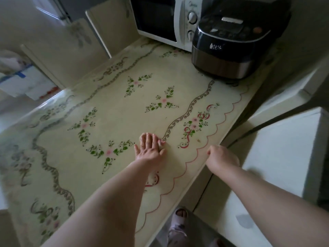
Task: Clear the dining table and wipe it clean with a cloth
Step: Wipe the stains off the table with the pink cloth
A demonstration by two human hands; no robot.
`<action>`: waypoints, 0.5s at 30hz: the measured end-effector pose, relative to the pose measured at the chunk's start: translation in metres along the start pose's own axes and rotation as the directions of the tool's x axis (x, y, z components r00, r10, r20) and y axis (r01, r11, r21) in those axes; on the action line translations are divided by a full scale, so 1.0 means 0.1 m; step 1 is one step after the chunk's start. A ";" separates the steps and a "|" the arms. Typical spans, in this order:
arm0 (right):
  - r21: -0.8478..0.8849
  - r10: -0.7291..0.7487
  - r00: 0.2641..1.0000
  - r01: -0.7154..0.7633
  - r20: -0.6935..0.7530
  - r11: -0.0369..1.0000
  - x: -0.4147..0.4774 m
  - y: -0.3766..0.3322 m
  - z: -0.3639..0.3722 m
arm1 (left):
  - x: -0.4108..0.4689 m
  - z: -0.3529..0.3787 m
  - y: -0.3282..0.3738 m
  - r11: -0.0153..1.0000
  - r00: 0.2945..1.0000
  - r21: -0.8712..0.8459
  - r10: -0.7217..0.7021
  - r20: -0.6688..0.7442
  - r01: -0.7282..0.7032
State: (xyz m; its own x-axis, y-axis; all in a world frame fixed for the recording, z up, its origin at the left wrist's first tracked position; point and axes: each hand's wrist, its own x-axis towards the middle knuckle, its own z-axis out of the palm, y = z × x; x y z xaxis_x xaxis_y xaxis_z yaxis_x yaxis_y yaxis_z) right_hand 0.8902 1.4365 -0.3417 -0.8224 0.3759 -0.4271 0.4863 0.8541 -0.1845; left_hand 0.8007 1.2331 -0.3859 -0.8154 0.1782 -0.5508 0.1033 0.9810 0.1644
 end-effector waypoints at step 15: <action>0.866 0.440 0.751 -0.473 0.492 -0.163 0.43 0.10 0.32 | 0.41 0.05 0.76 0.693 0.721 0.257 0.693 0.023 -0.674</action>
State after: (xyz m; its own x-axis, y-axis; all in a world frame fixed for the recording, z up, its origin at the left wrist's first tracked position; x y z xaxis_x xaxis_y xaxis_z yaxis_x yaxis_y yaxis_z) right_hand 0.8695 1.4499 -0.3898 -0.2585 0.4810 -0.8377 0.5655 -0.6278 -0.5349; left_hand 0.7777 1.3150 -0.4006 -0.5030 0.8099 -0.3019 0.7674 0.5791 0.2751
